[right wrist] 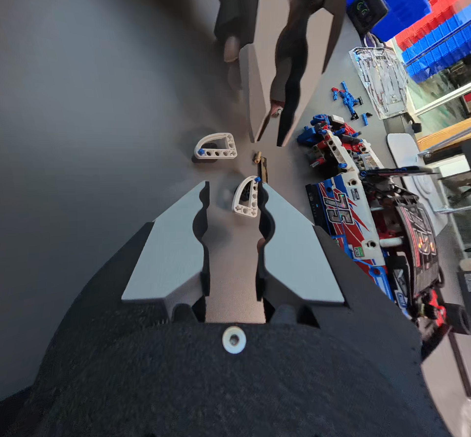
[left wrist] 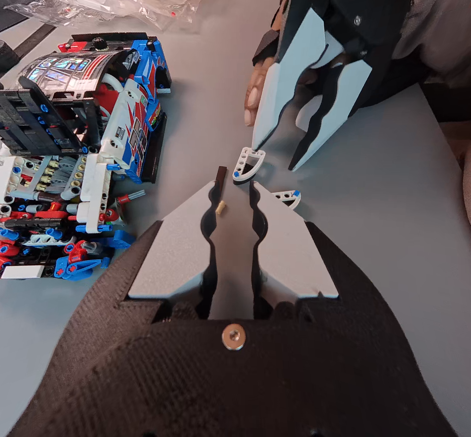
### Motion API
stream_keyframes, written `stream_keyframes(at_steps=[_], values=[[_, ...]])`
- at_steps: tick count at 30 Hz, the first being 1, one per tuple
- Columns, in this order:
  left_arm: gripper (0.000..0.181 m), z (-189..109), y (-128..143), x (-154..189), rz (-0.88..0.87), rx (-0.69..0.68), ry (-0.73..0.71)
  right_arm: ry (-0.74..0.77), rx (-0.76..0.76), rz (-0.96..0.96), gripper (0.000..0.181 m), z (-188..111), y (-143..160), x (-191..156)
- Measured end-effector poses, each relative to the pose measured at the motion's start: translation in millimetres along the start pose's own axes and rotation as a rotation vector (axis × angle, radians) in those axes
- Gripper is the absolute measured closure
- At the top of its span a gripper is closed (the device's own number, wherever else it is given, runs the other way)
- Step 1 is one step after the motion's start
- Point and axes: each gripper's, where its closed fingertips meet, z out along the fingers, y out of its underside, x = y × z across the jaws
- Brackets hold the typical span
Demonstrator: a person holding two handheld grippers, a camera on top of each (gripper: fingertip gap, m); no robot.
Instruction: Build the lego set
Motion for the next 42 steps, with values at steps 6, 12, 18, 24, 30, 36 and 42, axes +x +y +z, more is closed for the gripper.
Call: stream_keyframes(at_steps=[6, 12, 18, 24, 30, 36, 42], values=[[0.16, -3.2, 15.9, 16.1, -0.003, -0.099, 0.121, 0.026, -0.013, 0.237, 0.149, -10.0, 22.2, 24.1], [0.142, 1.3, 20.4, 34.6, 0.091, -0.14, 0.17, -0.012, -0.049, 0.268, 0.149, -6.1, 30.9, 17.8], [0.147, 11.6, 22.9, 37.2, 0.167, -0.166, 0.119, -0.028, -0.052, 0.301, 0.149, -2.7, 31.4, 15.4], [0.147, 16.2, 20.6, 36.1, 0.149, -0.195, 0.063, -0.048, -0.058, 0.336, 0.149, -0.7, 27.2, 13.6], [0.147, 26.8, 14.9, 36.9, 0.003, -0.216, -0.033, -0.061, -0.088, 0.382, 0.152, 5.7, 22.8, 13.9], [0.134, 18.5, 2.3, 49.6, -0.103, -0.157, 0.093, -0.059, -0.115, 0.303, 0.162, 8.9, 22.3, 12.7], [0.142, -17.4, -8.0, -6.7, -0.187, -0.042, -0.031, -0.036, -0.052, 0.332, 0.179, 10.1, 4.4, 31.4]])
